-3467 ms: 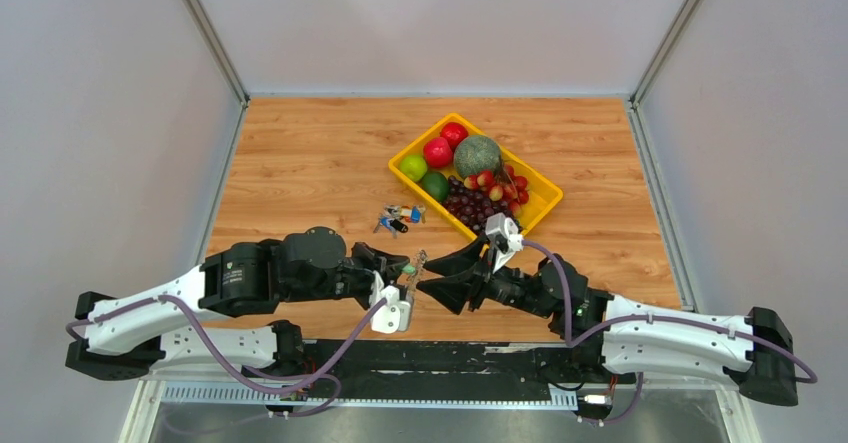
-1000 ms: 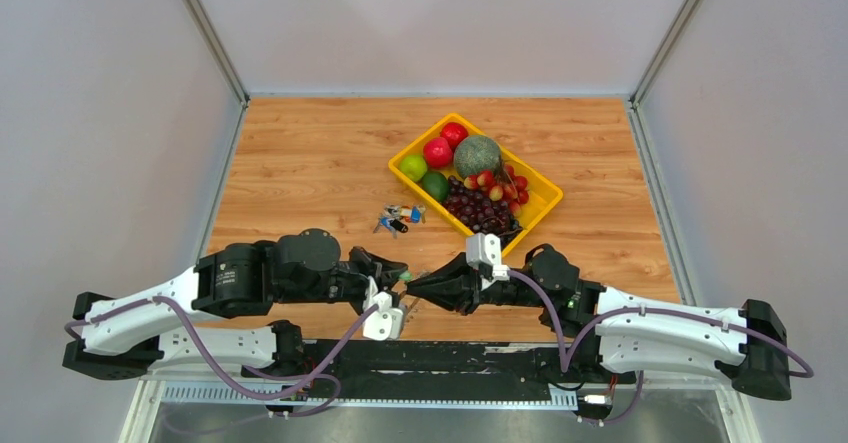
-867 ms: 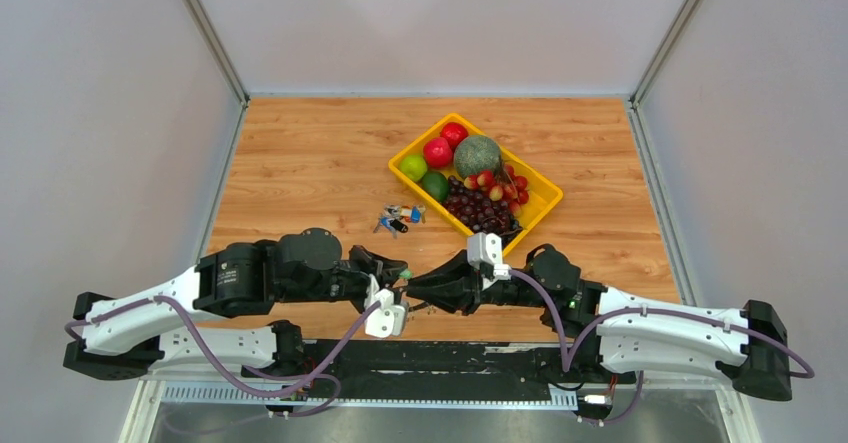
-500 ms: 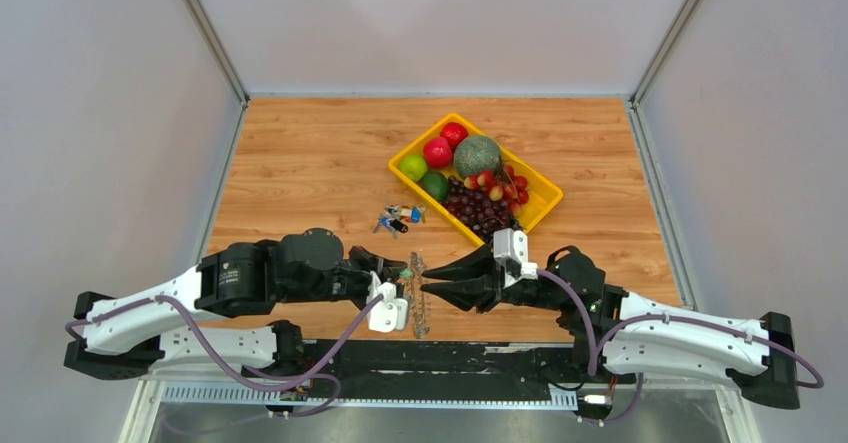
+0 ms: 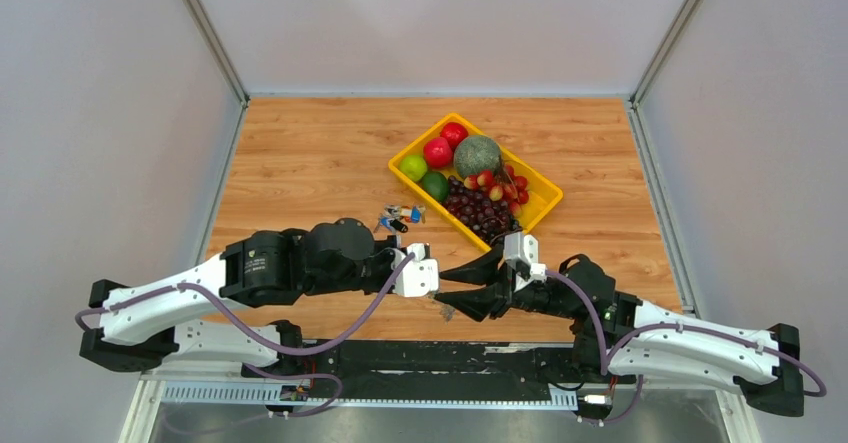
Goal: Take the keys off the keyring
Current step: Remove the key from the keyring.
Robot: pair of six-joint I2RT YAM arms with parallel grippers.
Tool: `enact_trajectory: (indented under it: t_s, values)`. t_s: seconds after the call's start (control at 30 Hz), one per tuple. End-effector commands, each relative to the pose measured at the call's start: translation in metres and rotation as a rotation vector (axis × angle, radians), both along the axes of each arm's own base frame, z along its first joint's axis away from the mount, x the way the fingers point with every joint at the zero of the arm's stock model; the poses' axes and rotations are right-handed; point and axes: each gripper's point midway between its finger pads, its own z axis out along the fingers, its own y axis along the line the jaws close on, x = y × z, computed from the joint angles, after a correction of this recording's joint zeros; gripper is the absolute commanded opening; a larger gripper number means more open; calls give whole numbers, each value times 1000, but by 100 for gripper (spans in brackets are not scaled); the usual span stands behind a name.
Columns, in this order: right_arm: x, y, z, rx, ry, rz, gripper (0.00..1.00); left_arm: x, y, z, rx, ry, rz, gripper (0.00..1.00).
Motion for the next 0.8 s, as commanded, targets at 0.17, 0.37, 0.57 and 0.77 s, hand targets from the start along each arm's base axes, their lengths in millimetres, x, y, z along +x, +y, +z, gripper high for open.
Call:
enact_trajectory:
  t_s: [0.17, 0.37, 0.57, 0.77]
  values:
    - [8, -12, -10, 4, 64, -68, 45, 2, 1, 13, -44, 161, 185, 0]
    - [13, -8, -10, -13, 35, -88, 46, -6, -4, 8, -25, 224, 175, 0]
    - [19, 4, -2, -23, -6, -97, 43, -15, -12, 16, -74, 255, 128, 0]
    - [17, 15, 10, 24, -33, -65, 37, -22, -14, 21, -107, 278, 96, 0]
